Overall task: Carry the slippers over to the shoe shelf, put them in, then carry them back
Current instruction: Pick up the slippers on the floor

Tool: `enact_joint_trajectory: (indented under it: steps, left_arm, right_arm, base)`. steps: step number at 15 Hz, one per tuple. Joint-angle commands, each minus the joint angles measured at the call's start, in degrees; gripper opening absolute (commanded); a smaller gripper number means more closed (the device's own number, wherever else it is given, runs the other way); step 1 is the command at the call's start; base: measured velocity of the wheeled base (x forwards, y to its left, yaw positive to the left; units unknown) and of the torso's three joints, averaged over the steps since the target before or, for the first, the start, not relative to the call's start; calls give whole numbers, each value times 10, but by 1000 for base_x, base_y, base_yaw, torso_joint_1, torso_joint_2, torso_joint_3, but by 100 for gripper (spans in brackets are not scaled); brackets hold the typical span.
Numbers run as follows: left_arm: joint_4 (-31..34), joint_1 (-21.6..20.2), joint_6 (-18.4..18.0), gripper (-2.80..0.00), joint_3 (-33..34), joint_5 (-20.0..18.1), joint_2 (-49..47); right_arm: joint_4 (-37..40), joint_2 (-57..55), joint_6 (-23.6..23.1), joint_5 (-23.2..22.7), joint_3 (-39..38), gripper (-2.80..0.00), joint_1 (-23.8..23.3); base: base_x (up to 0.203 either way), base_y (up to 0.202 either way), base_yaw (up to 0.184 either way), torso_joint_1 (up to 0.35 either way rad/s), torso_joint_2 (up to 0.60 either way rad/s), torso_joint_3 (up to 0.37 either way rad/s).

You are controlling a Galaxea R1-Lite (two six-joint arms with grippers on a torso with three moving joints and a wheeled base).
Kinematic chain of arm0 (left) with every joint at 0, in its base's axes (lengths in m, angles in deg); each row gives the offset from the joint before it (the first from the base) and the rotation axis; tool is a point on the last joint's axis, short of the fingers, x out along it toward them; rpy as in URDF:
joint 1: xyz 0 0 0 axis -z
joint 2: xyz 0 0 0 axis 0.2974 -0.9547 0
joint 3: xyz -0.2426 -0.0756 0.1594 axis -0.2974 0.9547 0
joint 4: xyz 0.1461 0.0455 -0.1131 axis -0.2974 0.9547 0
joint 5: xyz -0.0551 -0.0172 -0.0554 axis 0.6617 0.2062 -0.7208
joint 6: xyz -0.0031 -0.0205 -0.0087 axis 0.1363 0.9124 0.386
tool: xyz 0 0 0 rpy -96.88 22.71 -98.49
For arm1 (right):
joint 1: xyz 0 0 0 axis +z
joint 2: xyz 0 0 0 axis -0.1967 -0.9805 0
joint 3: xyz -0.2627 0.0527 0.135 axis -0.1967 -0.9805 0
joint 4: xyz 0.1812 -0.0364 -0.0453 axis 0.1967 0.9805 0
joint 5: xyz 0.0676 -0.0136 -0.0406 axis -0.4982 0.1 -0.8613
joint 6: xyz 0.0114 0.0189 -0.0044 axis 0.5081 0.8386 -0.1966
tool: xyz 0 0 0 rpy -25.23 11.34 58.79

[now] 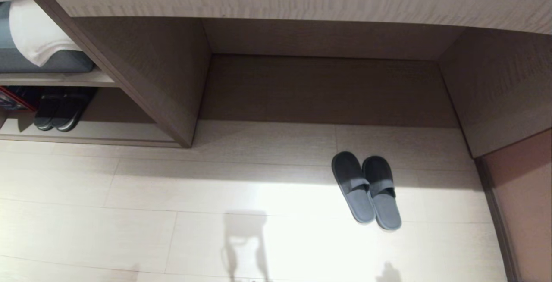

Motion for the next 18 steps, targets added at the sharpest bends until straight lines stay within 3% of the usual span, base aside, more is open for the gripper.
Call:
enact_joint_trajectory:
  steps: [1, 18]
  left_arm:
    - [0, 0, 0, -280, 1, 0, -1]
    - [0, 0, 1, -280, 1, 0, 0]
  right_arm:
    - [0, 1, 0, 0, -1, -280, 0]
    - [0, 1, -3, 1, 0, -280, 0]
  base:
    - [0, 0, 0, 2, 2, -190]
    - [0, 0, 0, 2, 2, -198]
